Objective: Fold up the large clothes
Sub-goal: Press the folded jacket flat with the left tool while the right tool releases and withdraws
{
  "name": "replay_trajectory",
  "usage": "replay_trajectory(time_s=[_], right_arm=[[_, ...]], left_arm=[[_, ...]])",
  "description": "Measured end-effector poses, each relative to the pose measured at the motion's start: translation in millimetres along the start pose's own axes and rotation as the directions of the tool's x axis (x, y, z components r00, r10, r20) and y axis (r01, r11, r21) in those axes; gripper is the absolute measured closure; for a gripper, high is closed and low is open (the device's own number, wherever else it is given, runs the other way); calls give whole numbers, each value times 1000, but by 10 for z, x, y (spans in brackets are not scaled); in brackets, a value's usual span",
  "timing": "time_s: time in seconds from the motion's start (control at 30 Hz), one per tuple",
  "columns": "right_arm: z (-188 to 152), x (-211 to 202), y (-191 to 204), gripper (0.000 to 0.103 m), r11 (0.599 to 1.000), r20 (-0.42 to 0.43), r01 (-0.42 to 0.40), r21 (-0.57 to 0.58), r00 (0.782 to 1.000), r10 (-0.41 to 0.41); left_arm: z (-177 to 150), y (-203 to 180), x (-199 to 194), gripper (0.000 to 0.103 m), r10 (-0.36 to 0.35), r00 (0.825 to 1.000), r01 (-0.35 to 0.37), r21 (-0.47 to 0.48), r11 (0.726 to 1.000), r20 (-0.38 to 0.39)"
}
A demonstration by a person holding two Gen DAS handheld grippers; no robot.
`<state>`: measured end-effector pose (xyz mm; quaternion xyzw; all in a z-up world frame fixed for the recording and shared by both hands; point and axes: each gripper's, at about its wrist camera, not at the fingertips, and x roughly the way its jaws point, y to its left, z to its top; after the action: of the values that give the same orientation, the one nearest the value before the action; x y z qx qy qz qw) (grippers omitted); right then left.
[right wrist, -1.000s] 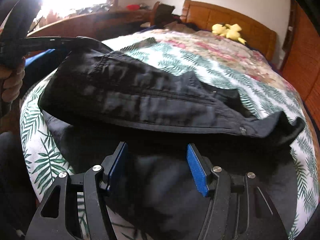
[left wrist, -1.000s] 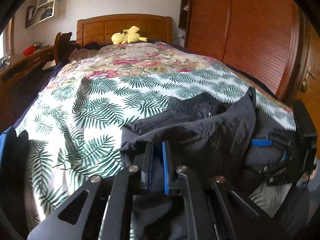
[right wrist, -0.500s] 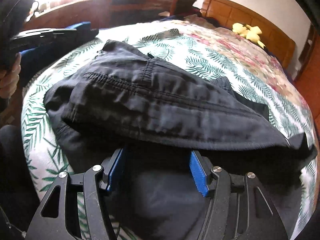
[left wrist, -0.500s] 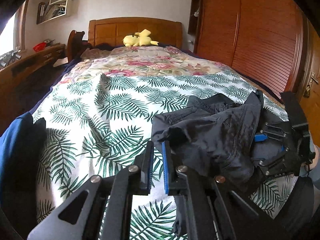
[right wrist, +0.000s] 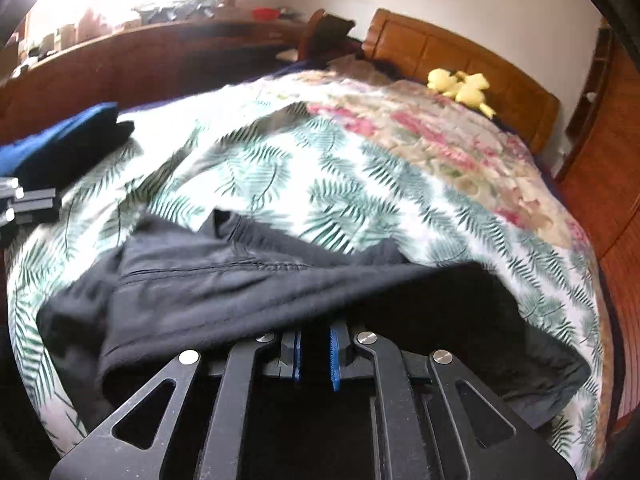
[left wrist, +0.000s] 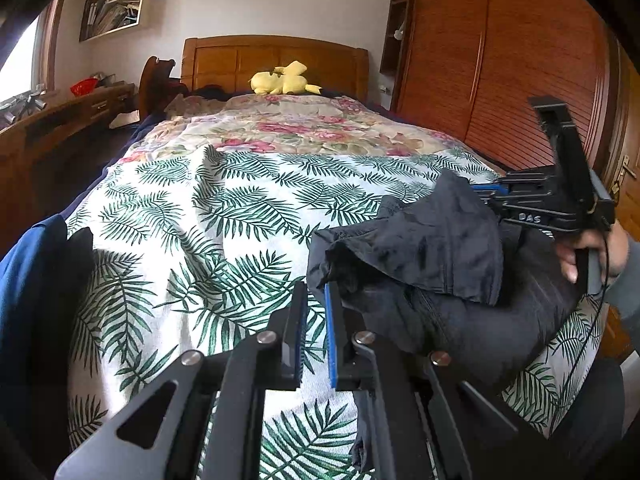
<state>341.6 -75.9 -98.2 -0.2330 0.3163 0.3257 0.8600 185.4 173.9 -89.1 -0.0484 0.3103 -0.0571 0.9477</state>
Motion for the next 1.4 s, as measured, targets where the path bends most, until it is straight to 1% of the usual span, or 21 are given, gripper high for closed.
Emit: replay_trajectory(time_s=[0.03, 0.07, 0.1, 0.13, 0.17, 0.2, 0.3, 0.4, 0.47, 0.53, 0.7, 0.73, 0.77, 0.8, 0.83, 0.9, 1.0, 1.07, 1.23, 1.3, 1.4], right_arm=[[16, -35, -26, 95, 1000, -2, -4, 4, 1000, 4], [9, -74, -44, 90, 1000, -1, 2, 7, 1000, -2], [-6, -102, -50, 78, 1000, 0, 8, 9, 1000, -8], [-54, -146, -57, 71, 1000, 2, 12, 15, 1000, -12], [-96, -182, -64, 59, 1000, 9, 7, 27, 1000, -8], [-165, -224, -68, 50, 999, 17, -8, 46, 1000, 7], [-334, -295, -19, 45, 994, 27, -76, 79, 997, 74], [-407, -370, 123, 45, 995, 57, -76, 62, 996, 72], [-434, -442, 179, 45, 989, 82, -120, 82, 990, 113], [-443, -504, 245, 45, 987, 99, -133, 90, 987, 124], [-432, -418, 409, 45, 981, 57, -182, 62, 982, 179], [-424, -348, 432, 46, 980, 33, -187, 60, 982, 185], [-416, -267, 442, 58, 981, 6, -188, 57, 982, 188], [-405, -191, 447, 88, 980, -15, -192, 51, 981, 193], [-380, -102, 445, 99, 979, -40, -199, 39, 979, 201], [-289, 15, 371, 100, 982, -49, -186, 33, 981, 188], [11, 125, 210, 101, 991, -14, -133, 30, 991, 134], [250, 193, 164, 101, 996, 9, -84, -2, 996, 84], [736, 442, 164, 101, 997, 41, -11, -73, 999, 14], [868, 589, 201, 101, 995, 35, 7, -96, 999, -4], [989, 733, 210, 101, 995, 31, 30, -94, 999, -27]], left_arm=[[-1, -5, -1, 98, -1, 1000, 1, 0, 1000, 0], [-1, -12, 6, 98, -2, 1000, 2, 1, 1000, -2], [0, -17, 13, 98, -3, 1000, 3, 2, 1000, -3], [0, -24, 16, 98, -4, 1000, 4, 4, 1000, -3], [1, -35, 24, 98, -5, 1000, 5, 6, 1000, -4], [1, -44, 29, 98, -6, 1000, 6, 8, 1000, -5], [0, -56, 42, 98, -7, 1000, 7, 10, 1000, -6], [-6, -62, 48, 98, -7, 1000, 7, 13, 1000, -8], [-6, -52, 51, 98, -7, 1000, 7, 13, 1000, -10], [-1, -49, 53, 98, -7, 1000, 7, 12, 1000, -10], [-2, -63, 58, 98, -10, 1000, 10, 14, 1000, -7], [-4, -62, 58, 98, -11, 1000, 11, 14, 1000, -6], [-4, -63, 58, 98, -11, 1000, 11, 14, 1000, -7], [-4, -63, 57, 98, -11, 1000, 11, 14, 1000, -6], [-4, -64, 58, 98, -11, 1000, 12, 14, 1000, -6], [-9, -62, 63, 98, -10, 1000, 10, 14, 1000, -7], [-16, -37, 74, 98, -11, 1000, 11, 6, 1000, -8], [-18, -19, 86, 98, -9, 1000, 9, -1, 1000, -6], [-37, 11, 119, 98, -12, 1000, 12, -6, 1000, -16], [-48, 2, 118, 98, -13, 1000, 13, -4, 1000, -19], [-53, 6, 122, 98, -17, 1000, 17, -2, 1000, -21]])
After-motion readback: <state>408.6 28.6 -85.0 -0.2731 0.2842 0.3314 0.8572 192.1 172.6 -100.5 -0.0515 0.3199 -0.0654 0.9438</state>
